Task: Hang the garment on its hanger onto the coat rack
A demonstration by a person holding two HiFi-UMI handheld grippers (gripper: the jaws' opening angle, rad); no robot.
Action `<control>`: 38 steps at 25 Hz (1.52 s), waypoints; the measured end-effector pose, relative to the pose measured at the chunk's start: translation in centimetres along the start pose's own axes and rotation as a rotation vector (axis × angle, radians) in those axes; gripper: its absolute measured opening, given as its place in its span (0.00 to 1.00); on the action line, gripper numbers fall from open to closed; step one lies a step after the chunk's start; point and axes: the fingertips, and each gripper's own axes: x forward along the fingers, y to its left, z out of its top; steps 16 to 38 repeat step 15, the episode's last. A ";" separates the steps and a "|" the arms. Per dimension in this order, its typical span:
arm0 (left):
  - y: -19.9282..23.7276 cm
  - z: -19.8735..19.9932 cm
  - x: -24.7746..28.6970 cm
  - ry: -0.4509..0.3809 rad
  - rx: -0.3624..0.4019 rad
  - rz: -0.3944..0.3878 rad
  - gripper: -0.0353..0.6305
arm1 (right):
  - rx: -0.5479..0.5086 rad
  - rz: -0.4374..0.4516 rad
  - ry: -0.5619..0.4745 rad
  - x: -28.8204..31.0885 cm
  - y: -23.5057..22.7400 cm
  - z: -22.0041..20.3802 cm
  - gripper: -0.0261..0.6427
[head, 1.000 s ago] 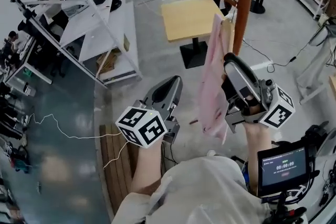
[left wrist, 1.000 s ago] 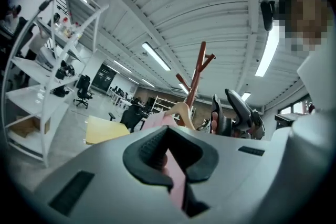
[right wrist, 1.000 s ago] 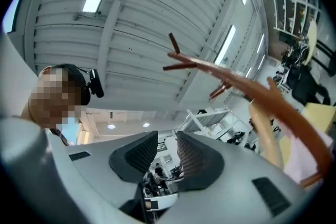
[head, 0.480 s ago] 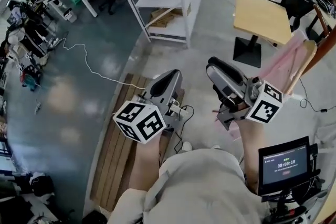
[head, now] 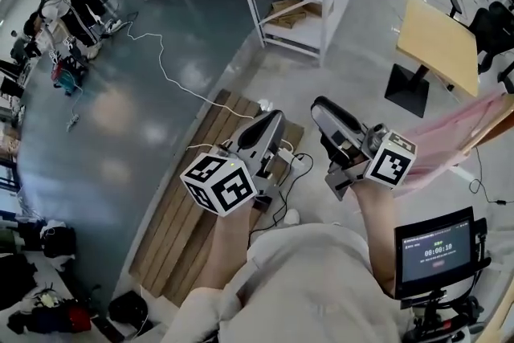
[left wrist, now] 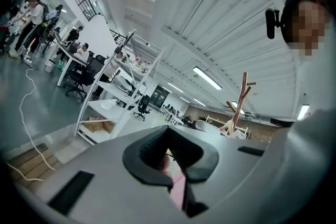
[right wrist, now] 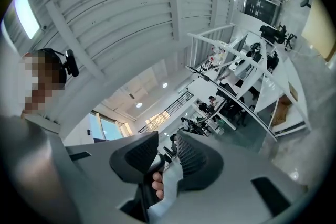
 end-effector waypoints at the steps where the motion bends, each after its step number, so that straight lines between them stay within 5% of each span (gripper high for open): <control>1: 0.1 0.0 -0.2 -0.005 -0.013 0.000 0.06 | 0.001 0.000 0.005 0.0 0.0 -0.2 0.22; 38: 0.7 -0.2 -0.3 -0.004 -0.018 0.024 0.06 | 0.020 0.001 0.035 0.4 0.0 -1.5 0.22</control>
